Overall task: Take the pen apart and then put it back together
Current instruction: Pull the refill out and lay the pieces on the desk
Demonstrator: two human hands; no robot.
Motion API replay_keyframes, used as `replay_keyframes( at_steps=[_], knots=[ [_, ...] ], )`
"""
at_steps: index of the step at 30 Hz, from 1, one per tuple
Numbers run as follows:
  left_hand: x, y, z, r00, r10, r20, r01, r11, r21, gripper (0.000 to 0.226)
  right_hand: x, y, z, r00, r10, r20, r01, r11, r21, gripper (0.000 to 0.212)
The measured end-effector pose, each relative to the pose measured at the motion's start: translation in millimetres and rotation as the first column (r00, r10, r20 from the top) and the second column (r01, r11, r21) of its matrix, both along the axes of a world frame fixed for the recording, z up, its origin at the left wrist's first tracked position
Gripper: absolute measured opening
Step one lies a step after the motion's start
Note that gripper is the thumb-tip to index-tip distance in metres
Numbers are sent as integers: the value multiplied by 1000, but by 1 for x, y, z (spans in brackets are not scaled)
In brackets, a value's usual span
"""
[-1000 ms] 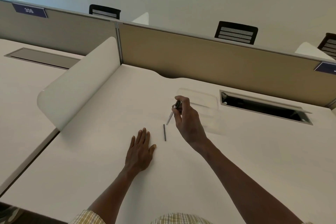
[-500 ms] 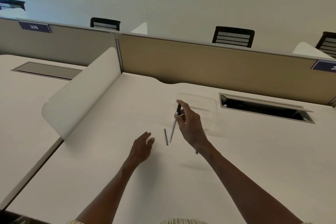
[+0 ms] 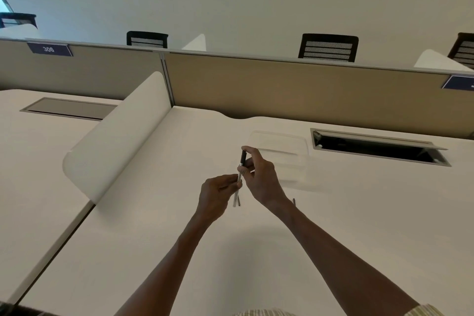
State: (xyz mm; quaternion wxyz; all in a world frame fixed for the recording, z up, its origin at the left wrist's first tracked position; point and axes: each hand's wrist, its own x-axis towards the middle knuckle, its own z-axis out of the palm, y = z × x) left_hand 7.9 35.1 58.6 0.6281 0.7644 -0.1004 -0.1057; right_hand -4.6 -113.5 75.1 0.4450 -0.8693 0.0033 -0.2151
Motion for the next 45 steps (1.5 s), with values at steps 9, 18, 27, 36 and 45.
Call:
replay_keyframes(
  at_steps=[9, 18, 27, 36, 45],
  knots=[
    [7, 2, -8, 994, 113, -14, -114, 992, -56, 15, 6, -1, -4, 1000, 21, -12, -20, 998, 57, 46],
    [26, 12, -10, 964, 252, -85, -263, 951, -161, 13, 11, -16, -31, 963, -224, -147, 227, 974, 8, 10],
    [50, 13, -7, 955, 279, -105, -297, 921, -253, 9, 30, -3, -71, 865, -281, -415, 178, 946, -269, 18],
    [61, 7, -22, 946, 273, -175, -311, 914, -260, 11, 48, 11, -94, 804, -343, -486, 107, 887, -450, 26],
    [63, -2, -29, 941, 265, -211, -316, 910, -267, 12, 58, 15, -96, 761, -351, -546, 113, 900, -422, 6]
  ],
)
